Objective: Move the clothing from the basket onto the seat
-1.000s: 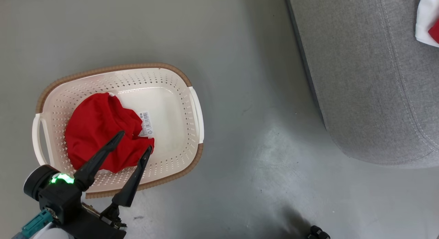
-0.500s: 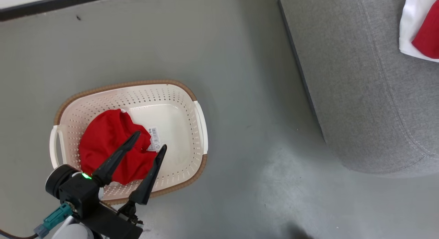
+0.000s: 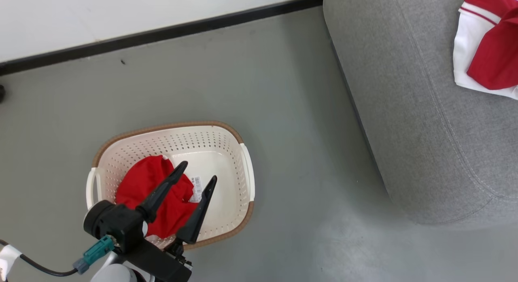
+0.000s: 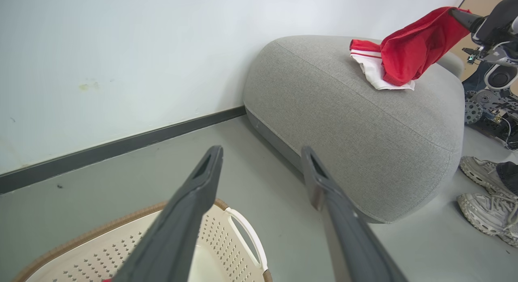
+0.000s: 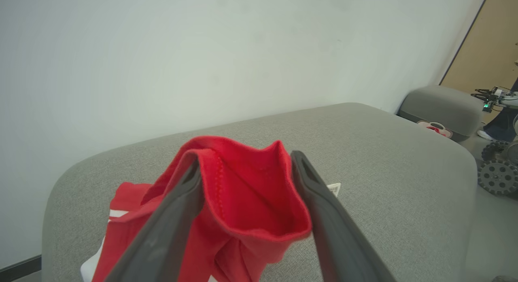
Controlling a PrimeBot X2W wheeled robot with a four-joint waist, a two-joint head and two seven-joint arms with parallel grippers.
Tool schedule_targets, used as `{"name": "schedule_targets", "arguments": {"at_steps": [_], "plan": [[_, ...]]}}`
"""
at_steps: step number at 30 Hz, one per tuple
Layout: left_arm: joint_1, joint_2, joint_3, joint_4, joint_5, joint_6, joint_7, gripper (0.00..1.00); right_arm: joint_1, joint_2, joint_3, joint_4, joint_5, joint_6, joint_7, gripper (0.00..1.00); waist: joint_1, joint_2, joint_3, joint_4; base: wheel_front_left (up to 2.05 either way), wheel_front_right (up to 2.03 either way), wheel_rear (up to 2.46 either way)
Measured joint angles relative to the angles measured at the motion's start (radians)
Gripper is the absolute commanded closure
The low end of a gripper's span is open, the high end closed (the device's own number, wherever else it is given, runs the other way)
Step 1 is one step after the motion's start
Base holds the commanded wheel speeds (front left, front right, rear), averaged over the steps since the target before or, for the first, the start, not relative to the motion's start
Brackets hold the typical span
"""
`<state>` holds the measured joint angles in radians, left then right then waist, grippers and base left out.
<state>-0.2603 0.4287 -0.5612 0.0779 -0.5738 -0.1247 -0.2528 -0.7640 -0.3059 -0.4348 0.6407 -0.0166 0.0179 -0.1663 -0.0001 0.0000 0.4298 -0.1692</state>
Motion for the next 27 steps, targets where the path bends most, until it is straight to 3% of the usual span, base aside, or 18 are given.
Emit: {"name": "schedule_targets", "arguments": {"at_steps": [11,21,27], "plan": [[-0.003,-0.077,-0.009,0.088,-0.005,0.0,0.0,0.0,-0.006,0.026,0.077,0.024,-0.031,0.043,-0.039,0.0,-0.0001,0.0,-0.109,0.04,0.0,0.0,0.0],[-0.003,-0.136,0.026,0.181,-0.005,0.0,0.0,0.0,0.087,0.191,0.226,-0.054,-0.067,0.068,-0.055,0.0,-0.0001,-0.0001,-0.211,0.09,0.0,0.0,0.0],[0.0,-0.162,0.048,0.221,-0.004,0.001,0.0,0.0,0.155,0.228,0.277,-0.089,-0.072,0.081,-0.055,0.0,-0.0001,-0.0001,-0.27,0.122,0.0,0.0,0.0]]}}
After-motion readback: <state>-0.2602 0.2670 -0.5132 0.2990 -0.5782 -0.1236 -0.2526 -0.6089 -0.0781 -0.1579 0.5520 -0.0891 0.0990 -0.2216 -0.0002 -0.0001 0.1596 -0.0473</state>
